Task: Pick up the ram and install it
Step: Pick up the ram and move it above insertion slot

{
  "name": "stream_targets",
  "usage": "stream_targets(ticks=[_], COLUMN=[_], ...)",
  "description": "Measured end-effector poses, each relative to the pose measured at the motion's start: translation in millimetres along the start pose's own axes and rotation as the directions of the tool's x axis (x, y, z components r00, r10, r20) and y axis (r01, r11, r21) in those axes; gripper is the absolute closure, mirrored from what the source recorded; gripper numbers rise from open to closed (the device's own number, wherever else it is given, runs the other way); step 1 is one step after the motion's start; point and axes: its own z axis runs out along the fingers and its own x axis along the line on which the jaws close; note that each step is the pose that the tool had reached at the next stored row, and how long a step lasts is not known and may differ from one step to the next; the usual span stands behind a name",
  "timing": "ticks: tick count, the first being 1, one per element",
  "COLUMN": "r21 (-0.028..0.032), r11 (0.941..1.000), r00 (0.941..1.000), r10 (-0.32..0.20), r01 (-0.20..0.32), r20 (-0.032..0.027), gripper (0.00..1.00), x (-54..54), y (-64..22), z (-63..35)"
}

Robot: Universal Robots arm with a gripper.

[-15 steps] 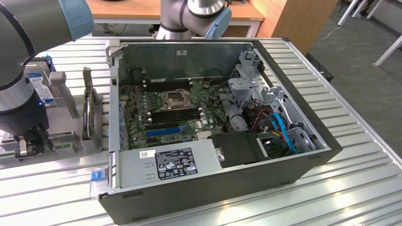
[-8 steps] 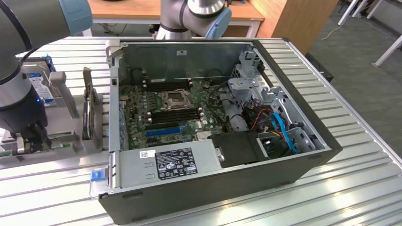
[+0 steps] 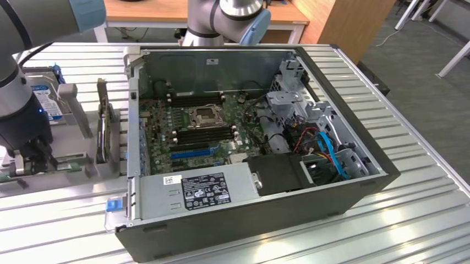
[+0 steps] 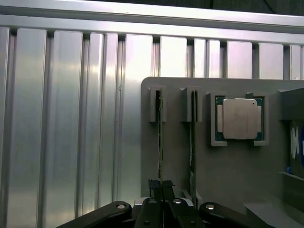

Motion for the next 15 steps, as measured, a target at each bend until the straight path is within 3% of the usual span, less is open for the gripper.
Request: stream_targets(ticks=[15], r21=[0.0000], r11=[1.0000], r00=[1.0000], r10=[0.000], r01=[0.000], r20=[0.0000], gripper=[0.88], x=[-1.7], y=[1.1], z=[-29.0])
